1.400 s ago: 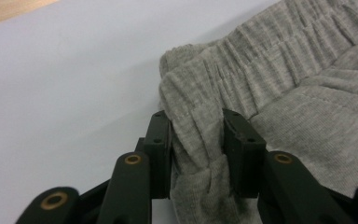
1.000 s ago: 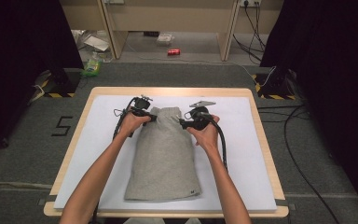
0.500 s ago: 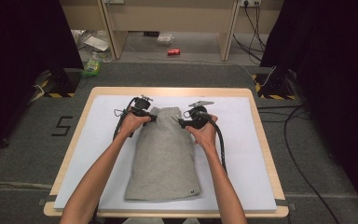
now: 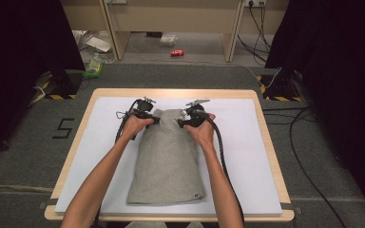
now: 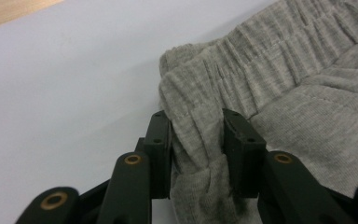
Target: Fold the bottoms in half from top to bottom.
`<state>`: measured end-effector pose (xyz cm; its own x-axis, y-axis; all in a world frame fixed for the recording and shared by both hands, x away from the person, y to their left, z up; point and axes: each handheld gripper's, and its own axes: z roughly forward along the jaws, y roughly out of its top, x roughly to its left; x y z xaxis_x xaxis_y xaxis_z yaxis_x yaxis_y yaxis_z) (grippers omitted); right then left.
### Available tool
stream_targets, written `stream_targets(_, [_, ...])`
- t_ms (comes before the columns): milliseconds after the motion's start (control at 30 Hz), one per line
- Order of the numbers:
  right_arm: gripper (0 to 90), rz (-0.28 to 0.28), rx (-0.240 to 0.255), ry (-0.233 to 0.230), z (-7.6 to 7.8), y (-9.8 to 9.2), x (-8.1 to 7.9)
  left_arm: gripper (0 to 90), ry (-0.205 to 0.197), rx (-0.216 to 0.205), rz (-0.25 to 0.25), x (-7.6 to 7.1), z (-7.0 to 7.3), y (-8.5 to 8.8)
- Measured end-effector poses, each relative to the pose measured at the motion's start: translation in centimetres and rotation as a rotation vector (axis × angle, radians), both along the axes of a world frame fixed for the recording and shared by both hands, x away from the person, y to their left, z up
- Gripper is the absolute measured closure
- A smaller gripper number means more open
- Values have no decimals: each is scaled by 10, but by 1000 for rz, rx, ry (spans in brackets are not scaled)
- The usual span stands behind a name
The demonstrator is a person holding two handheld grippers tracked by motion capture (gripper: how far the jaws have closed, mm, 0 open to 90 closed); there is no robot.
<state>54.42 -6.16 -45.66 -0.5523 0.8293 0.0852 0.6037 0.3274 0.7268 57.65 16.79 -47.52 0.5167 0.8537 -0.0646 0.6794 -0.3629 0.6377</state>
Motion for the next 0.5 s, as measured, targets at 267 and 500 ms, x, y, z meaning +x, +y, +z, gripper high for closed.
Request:
stream_targets(267, [380,-8,-19,41,-15,11,11,649,3,6,-1,0,0,0])
stream_targets(500, [405,-9,-48,83,-26,16,21,649,0,6,2,-1,0,0])
